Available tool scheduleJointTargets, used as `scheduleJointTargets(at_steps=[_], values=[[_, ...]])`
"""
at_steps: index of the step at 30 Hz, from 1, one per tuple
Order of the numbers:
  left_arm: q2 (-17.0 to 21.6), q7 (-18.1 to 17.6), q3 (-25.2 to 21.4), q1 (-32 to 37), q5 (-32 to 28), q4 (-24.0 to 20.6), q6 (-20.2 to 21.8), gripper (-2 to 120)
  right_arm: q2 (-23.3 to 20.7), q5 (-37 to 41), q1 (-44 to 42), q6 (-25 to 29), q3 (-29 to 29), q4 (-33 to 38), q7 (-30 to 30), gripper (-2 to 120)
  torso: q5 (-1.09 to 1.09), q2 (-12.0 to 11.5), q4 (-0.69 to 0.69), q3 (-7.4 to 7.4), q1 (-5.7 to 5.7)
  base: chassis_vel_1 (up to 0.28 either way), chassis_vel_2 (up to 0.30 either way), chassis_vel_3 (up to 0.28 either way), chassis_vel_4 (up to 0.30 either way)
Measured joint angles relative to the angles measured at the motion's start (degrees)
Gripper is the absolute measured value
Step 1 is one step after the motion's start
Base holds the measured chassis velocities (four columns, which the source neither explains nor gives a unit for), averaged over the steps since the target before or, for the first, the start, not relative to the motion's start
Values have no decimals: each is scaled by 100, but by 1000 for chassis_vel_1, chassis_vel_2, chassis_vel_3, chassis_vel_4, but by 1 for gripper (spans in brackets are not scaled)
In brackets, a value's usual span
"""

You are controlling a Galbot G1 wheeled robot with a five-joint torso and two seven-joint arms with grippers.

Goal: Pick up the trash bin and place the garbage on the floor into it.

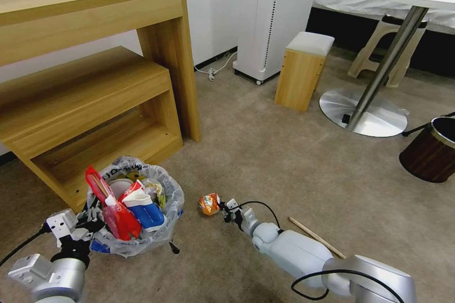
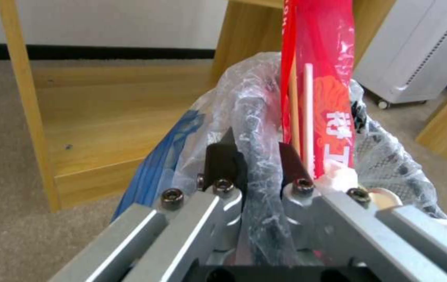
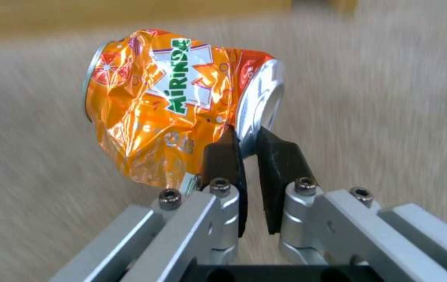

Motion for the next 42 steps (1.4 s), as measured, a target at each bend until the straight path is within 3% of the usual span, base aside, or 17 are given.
scheduleJointTargets(at_steps=[2, 4, 6, 8, 10, 12, 19, 23, 27, 30, 42], values=[[14, -4, 0, -16, 0, 41, 3, 3, -131, 6, -24, 21, 33, 198, 2, 5, 1, 0, 0, 0, 0, 0, 0, 0, 0], [54, -27, 6, -69, -7, 154, 30, 3, -701, -320, -107, 305, 235, 767, 83, 5, -6, 0, -5, 0, 0, 0, 0, 0, 0], [63, -30, 12, -84, -10, 181, 38, 3, -821, -458, -122, 382, 296, 875, 93, 5, -2, 0, -5, 0, 0, 0, 0, 0, 0], [117, -37, 39, -120, -16, 302, 52, 3, -1428, -677, -174, 527, 586, 1626, 129, 5, -7, 0, -6, 0, 0, 0, 0, 0, 0], [129, -39, 48, -128, -17, 325, 56, 3, -1532, -663, -183, 560, 640, 1815, 116, 5, -7, 0, -6, 0, 0, 0, 0, 0, 0], [176, -40, 88, -161, -11, 393, 61, 3, -1937, -527, -193, 821, 843, 2571, -233, 5, -1, 0, -2, 0, 0, 0, 0, 0, 0], [217, -33, 141, -192, -11, 358, 80, 3, -2327, -45, 103, 987, 849, 3959, -841, 5, -3, 0, -3, 0, 0, 0, 0, 0, 0], [187, -30, 180, -197, 2, 233, 102, 3, -2221, 238, 684, 760, 396, 4412, -861, 5, -3, 0, -1, 0, 0, 0, 0, 0, 0], [152, -16, 218, -144, 44, 99, 109, 3, -2032, 358, 1227, 615, -34, 4395, -779, 5, -2, 0, -2, 0, 0, 0, 0, 0, 0], [101, 4, 254, -53, 82, -139, 128, 3, -1644, 417, 1872, 541, -663, 3968, -672, 5, -2, 0, 0, 0, 0, 0, 0, 0, 0], [86, 17, 195, 145, 60, -492, 148, 3, -494, 394, 2307, 467, -1503, 3224, -548, 5, -4, 0, -2, 0, 0, 0, 0, 0, 0]])
